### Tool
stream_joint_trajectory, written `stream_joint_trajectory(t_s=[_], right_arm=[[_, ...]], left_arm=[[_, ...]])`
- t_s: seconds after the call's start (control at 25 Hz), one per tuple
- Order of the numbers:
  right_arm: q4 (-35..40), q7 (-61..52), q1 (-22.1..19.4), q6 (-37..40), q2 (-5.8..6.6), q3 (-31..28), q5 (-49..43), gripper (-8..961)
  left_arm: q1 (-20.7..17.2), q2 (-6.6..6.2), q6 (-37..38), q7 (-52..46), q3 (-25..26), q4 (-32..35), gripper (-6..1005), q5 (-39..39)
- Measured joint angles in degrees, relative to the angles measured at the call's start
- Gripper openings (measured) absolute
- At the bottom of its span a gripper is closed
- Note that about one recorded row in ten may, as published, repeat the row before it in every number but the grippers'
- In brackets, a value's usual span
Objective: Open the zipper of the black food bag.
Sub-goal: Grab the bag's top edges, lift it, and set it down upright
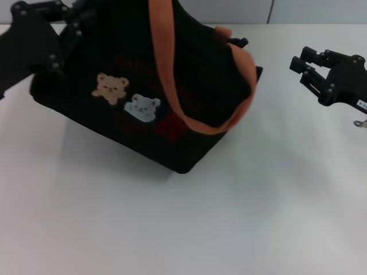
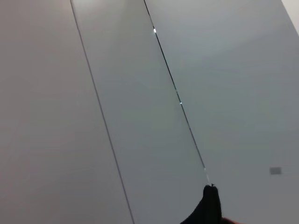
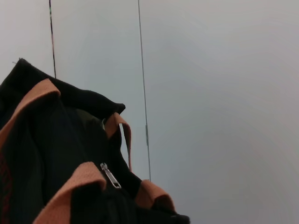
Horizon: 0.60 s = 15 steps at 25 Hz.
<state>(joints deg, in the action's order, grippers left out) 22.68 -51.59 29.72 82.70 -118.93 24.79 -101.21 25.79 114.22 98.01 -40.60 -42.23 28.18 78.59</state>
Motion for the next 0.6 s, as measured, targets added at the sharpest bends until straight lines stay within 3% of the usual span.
stream_joint_trajectory(t_s=[0.36, 0.48, 0.6], right_arm=[[-0.45, 0.01, -0.08, -0.08, -0.05, -0.27, 0.94, 280], [-0.32, 0.02, -0.29, 0.3, -0.07, -0.28, 1.76, 279], [-0.2, 1.95, -0.37, -0.22, -0.08, -0.17, 2.36, 279]], left_arm=[[0.03, -0.29, 2.05, -0.5, -0.27, 5.57, 93, 3.5], [0.93, 0.62, 4.99, -0.72, -0.39, 6.55, 93, 7.46], [2.25, 2.4, 5.93, -0.48, -0.39, 6.48, 93, 10.45]])
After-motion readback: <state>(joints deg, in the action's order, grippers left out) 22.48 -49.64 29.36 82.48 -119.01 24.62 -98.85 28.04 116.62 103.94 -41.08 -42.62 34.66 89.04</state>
